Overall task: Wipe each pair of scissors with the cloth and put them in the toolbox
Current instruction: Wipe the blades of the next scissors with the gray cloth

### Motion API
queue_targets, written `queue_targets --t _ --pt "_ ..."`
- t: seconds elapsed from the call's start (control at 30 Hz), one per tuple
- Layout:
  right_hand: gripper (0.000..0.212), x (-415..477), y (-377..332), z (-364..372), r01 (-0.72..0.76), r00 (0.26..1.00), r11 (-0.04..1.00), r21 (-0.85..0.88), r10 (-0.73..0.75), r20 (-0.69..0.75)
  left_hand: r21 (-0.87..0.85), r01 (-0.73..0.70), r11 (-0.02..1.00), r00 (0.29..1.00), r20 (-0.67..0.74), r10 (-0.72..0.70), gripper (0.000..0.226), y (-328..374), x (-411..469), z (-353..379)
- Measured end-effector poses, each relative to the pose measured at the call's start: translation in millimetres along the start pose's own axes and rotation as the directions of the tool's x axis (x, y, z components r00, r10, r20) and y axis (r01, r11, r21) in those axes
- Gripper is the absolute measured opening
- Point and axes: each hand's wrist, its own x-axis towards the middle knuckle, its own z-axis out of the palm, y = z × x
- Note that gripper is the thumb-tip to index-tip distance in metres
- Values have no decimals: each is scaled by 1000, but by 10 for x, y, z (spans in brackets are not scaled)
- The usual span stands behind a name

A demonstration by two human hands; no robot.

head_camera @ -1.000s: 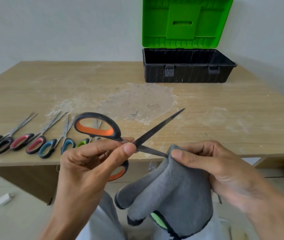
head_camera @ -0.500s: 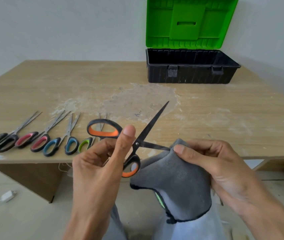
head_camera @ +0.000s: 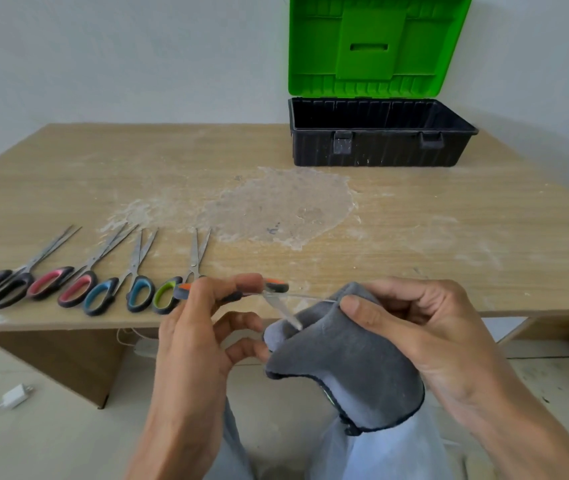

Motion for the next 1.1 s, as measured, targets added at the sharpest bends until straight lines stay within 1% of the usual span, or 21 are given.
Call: queue_targets --t 0.07,0.13,0.23,0.3,0.37,0.43,0.5,0.6,0.7,0.83,0.93,1.1 --pt "21 11 14 -20 11 1000 1000 -4 -11 -8 -62 69 996 998 -1 -69 41 -3 2 -1" --pt "21 24 31 -38 25 1000 1000 -10 -25 -10 -123 157 980 987 32 -155 34 4 7 -5" --pt "21 39 53 -60 37 999 999 -12 -37 -1 -131 225 965 971 111 -212 26 15 40 -70" --pt "21 44 67 -79 50 999 999 -19 -50 7 -112 244 963 964 138 -229 27 20 61 -123" --pt "20 45 70 -96 75 997 997 -31 -75 9 -106 266 958 959 132 -252 35 23 91 -204" --pt "19 47 71 -115 110 994 993 -48 -109 16 -67 314 947 939 171 -299 42 45 121 -298" --pt "17 47 74 -142 144 989 987 -67 -141 38 10 386 923 897 230 -377 48 69 151 -375" --pt "19 35 69 -161 188 979 973 -136 -176 101 172 433 885 845 264 -465 37 101 175 -426" --pt "20 15 70 -168 240 965 944 -226 -207 163 349 399 848 822 274 -500 28 147 155 -393" --pt "19 6 75 -164 284 953 910 -302 -234 192 515 294 805 830 281 -482 32 171 134 -367" --pt "18 4 50 -179 270 953 913 -305 -208 221 523 239 818 841 310 -444 27 164 121 -338" --pt "15 18 -40 -219 169 948 945 -281 -78 308 461 172 871 880 325 -346 18 184 92 -330"
